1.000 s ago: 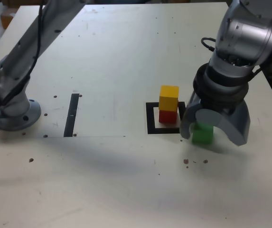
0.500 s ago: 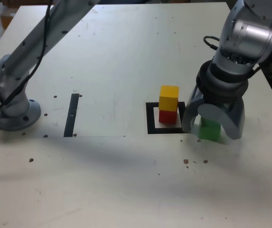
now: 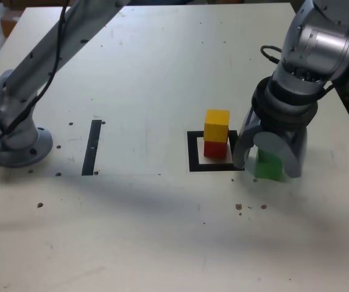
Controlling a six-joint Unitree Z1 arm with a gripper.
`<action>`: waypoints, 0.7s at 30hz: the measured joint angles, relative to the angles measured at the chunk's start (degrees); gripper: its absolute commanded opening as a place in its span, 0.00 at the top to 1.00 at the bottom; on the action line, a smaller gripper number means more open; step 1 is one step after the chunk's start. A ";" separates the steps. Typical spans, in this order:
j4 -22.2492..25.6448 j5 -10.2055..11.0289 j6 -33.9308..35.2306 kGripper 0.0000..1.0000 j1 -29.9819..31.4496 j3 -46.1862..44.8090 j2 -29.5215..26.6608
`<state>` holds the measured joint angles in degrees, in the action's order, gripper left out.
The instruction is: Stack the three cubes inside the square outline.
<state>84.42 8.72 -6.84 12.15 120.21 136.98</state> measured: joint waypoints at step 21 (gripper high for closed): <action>-0.24 -1.78 -0.15 0.82 -0.78 0.91 0.19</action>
<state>84.17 6.94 -6.99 11.37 121.13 137.17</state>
